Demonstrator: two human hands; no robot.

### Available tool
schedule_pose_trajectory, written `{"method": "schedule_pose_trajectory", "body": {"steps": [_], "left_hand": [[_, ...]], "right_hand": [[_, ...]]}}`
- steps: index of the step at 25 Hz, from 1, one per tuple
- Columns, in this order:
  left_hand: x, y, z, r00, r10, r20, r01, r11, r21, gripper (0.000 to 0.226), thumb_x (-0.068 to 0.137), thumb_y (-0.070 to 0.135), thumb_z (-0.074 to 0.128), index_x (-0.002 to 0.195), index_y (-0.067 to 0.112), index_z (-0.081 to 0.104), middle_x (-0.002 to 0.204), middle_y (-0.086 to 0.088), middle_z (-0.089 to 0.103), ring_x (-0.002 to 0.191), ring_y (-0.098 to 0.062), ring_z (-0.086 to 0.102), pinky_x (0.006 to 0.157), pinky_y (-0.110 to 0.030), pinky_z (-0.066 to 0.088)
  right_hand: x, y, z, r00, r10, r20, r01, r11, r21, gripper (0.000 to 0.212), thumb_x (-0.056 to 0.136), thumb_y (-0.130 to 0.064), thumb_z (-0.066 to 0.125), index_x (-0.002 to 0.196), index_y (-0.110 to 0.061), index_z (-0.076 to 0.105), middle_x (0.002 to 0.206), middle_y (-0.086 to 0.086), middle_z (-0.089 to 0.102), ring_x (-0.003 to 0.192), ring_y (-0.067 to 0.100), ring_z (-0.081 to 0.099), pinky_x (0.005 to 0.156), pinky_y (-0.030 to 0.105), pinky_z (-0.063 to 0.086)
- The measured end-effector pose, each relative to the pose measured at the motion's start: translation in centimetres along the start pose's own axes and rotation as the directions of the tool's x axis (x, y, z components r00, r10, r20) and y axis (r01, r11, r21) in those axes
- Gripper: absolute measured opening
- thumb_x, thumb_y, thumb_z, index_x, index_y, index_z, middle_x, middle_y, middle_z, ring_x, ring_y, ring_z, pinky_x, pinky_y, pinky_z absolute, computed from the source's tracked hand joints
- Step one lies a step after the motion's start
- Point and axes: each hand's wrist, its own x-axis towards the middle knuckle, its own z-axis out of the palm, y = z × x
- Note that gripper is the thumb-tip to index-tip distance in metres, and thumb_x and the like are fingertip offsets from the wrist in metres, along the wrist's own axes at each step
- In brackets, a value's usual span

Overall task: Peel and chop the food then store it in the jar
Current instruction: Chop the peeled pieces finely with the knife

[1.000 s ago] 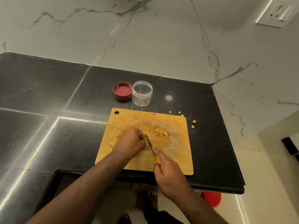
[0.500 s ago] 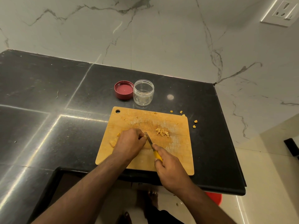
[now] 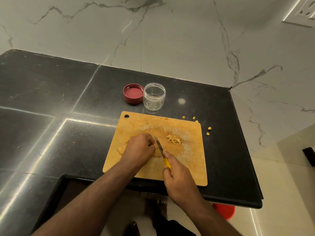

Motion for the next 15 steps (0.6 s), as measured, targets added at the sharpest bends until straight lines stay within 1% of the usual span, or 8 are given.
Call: {"method": "schedule_pose_trajectory", "body": {"steps": [3,6,10,15], "left_hand": [[-0.05,0.17,0.17,1.000,-0.002,-0.005,0.001,1.000,-0.015,0.018,0.091,0.016,0.065,0.108,0.021,0.070,0.097,0.005,0.071,0.087,-0.010,0.064,0.075,-0.028,0.055],[0.18,0.30,0.24,1.000,-0.001,-0.013,0.000,0.999,-0.051,0.014,0.090,0.016,0.066,0.102,0.023,0.066,0.091,0.008,0.068,0.084,-0.008,0.062,0.074,-0.031,0.056],[0.41,0.13,0.34,1.000,-0.007,-0.015,0.006,0.999,-0.054,0.013,0.090,0.017,0.067,0.101,0.024,0.069,0.090,0.009,0.067,0.083,-0.005,0.061,0.067,-0.022,0.050],[0.53,0.00,0.29,1.000,0.003,-0.011,-0.003,0.999,-0.037,0.013,0.089,0.017,0.068,0.099,0.024,0.070,0.088,0.011,0.066,0.080,-0.004,0.060,0.062,-0.019,0.047]], "right_hand": [[-0.35,0.03,-0.15,1.000,-0.003,-0.003,0.003,1.000,-0.012,0.052,0.103,-0.022,0.039,0.154,-0.026,0.028,0.151,-0.008,0.041,0.132,0.005,0.042,0.110,0.028,0.039],[-0.62,0.44,-0.29,1.000,0.008,0.000,-0.008,1.000,-0.030,0.052,0.103,-0.022,0.039,0.154,-0.027,0.028,0.151,-0.009,0.041,0.133,0.004,0.040,0.111,0.024,0.037],[-0.71,0.31,-0.20,1.000,-0.002,-0.003,0.002,1.000,-0.023,0.052,0.103,-0.022,0.038,0.154,-0.028,0.027,0.151,-0.011,0.040,0.131,-0.001,0.037,0.111,0.021,0.035],[-0.49,0.44,-0.35,0.999,-0.017,0.030,0.019,0.999,-0.048,0.052,0.104,-0.022,0.038,0.154,-0.028,0.026,0.151,-0.010,0.040,0.131,0.001,0.040,0.109,0.020,0.036]]}}
